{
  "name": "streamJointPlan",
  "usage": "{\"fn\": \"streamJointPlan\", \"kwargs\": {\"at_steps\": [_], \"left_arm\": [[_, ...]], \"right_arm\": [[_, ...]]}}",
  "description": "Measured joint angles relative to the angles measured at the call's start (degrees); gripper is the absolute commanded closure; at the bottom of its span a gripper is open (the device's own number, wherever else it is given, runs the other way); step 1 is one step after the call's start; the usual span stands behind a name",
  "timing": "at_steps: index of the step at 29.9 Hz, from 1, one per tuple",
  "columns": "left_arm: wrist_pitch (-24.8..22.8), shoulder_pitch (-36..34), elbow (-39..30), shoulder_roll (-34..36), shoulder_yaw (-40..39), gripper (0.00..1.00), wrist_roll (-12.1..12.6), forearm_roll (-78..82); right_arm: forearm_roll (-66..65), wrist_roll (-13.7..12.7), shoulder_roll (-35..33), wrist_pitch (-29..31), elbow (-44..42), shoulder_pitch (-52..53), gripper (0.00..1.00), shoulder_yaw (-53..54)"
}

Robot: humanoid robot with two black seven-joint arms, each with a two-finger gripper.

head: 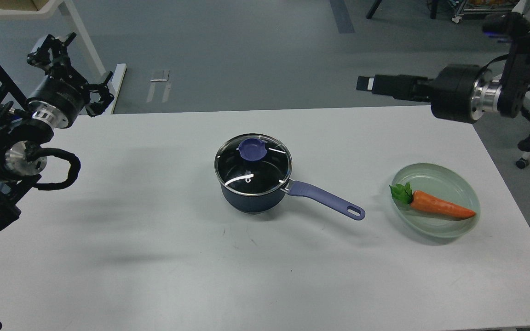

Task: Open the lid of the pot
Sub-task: 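Lower the right gripper onto the lavender pan handle and grasp it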

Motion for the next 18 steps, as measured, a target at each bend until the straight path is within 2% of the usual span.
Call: {"fn": "streamJointPlan", "kwargs": {"at_steps": [8, 15, 18], "left_arm": [[-1.0, -1.2, -0.1, -0.4, 0.0, 0.01, -0.4, 4.9], [-1.9, -2.4, -0.1, -0.7, 0.0, 0.01, -0.5, 5.2], [-1.9, -2.5, -0.1, -0.8, -0.1, 0.01, -0.6, 5.2]], "right_arm": [[-15.0, 0.1, 2.4, -0.1, 2.7, -0.3, 0.0, -10.7], [-19.4, 0.4, 4.3, 0.0, 2.6, -0.1, 0.03, -17.3], [-19.8, 1.5, 5.4, 0.1, 2.5, 0.1, 0.05, -18.3]]}}
